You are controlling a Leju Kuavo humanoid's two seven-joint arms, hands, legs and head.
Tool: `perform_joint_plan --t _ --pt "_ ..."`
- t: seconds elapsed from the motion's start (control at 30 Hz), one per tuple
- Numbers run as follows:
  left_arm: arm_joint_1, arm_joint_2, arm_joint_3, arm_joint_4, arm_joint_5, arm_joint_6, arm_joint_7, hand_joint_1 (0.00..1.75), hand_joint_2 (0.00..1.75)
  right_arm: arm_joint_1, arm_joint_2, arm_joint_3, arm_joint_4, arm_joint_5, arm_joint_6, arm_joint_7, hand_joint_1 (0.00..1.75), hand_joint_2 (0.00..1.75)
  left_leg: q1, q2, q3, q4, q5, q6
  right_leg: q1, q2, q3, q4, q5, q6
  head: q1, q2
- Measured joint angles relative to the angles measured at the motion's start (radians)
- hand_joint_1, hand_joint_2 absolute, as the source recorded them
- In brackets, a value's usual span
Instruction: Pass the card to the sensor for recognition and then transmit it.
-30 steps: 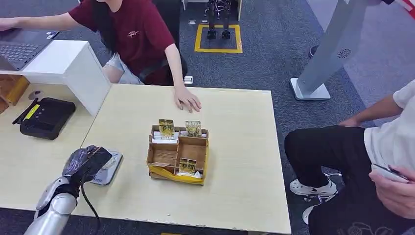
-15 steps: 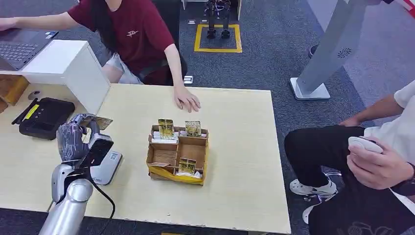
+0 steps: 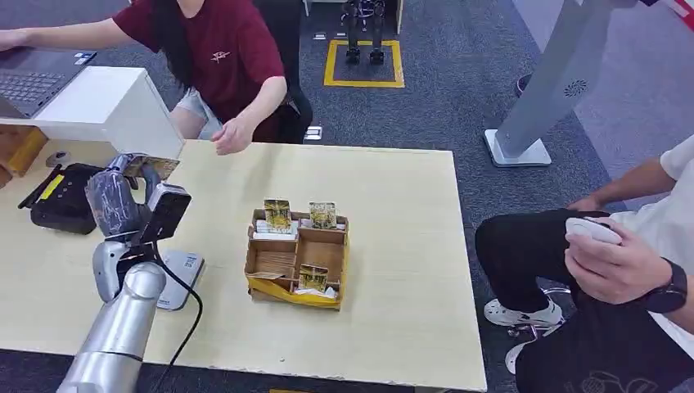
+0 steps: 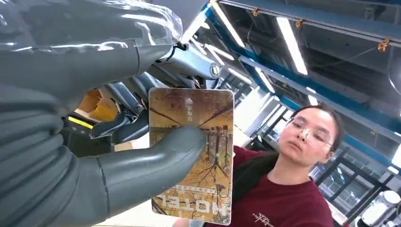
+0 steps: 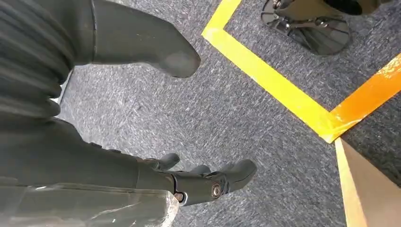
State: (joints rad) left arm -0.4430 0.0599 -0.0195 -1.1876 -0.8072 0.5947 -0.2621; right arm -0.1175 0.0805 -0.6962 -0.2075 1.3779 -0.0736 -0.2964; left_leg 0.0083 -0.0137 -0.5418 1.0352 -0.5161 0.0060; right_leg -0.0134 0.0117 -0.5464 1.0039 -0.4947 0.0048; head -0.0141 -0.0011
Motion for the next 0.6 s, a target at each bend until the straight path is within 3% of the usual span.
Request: perform_joint_plan --t 0.6 --pt "-0.036 -0.018 0.0 0.083 -0.004 0.016 -0.009 1.75 1.75 0.0 0.006 0.011 0.0 -0.005 0.0 0.0 0.0 1.75 0.0 0.001 0.0 0.0 0.0 0.0 0.0 0.0 0.0 0.0 0.0 0.0 0.0 0.0"
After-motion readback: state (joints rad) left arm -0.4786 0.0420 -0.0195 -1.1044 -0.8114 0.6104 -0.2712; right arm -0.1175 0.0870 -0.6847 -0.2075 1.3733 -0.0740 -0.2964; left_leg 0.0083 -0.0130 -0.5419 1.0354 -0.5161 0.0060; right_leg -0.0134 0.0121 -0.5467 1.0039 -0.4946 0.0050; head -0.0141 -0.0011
